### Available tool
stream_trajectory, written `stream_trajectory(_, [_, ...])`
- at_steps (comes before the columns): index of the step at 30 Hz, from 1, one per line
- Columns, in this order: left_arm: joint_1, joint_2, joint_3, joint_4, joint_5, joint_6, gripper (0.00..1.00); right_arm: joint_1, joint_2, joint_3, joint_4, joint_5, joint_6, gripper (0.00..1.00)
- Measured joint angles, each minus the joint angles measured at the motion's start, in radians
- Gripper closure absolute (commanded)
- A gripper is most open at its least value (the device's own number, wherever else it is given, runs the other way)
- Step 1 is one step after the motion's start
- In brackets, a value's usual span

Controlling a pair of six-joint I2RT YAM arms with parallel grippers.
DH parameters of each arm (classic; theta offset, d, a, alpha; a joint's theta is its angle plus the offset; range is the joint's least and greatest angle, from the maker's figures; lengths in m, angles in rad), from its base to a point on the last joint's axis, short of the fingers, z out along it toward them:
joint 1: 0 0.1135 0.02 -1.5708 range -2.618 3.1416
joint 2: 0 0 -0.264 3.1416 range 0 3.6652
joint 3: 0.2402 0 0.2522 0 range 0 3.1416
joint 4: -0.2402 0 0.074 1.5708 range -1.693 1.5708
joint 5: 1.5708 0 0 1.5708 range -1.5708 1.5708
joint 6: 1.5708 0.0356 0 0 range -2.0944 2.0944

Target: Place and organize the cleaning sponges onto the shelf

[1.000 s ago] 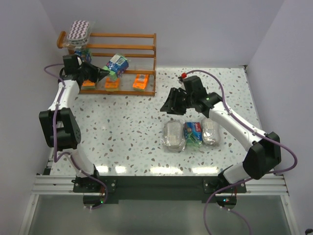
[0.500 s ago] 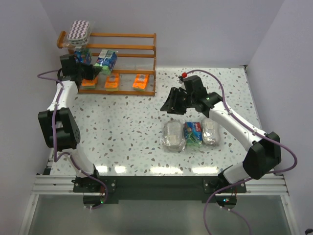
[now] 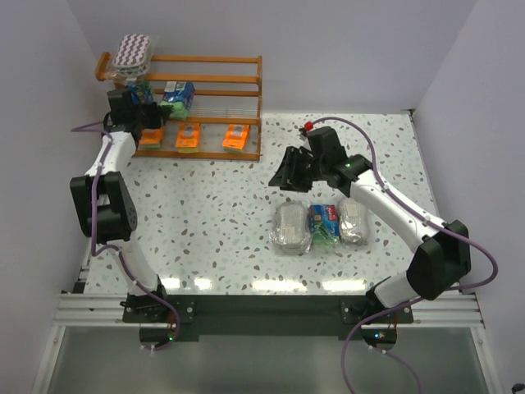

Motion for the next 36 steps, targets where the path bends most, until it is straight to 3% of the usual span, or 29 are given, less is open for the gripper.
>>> stream_trajectory(1, [-0.002,0.0,0.0,0.001,-0.003,-0.007,0.72,0.0,0.0,0.0,0.002,0.0,0.0,0.52])
stream_trajectory(4, [-0.006,0.0,-0.001,0.02,-0.008,-0.029,0.54,0.0,0.006,0.0,0.004,0.0,0.0,0.52])
stream_trajectory(10, [-0.015,-0.007,-0.009,0.066,0.0,-0.042,0.35,0.0,0.023,0.0,0.003,0.0,-0.003,0.49])
stream_trajectory(16, [-0.021,-0.094,-0.095,0.114,0.033,-0.038,0.27,0.0,0.023,0.0,-0.012,0.029,-0.031,0.47])
stream_trajectory(23, [-0.021,-0.322,-0.275,0.173,0.125,0.026,0.23,0.0,0.014,-0.041,-0.09,0.167,-0.113,0.46])
stream_trajectory(28, [-0.022,-0.474,-0.445,0.203,0.197,0.136,0.23,0.0,-0.006,-0.171,-0.13,0.243,-0.147,0.48])
stream_trajectory(36, [-0.027,-0.649,-0.755,0.184,0.274,0.34,0.23,0.024,-0.007,-0.341,-0.084,0.231,-0.137,0.52])
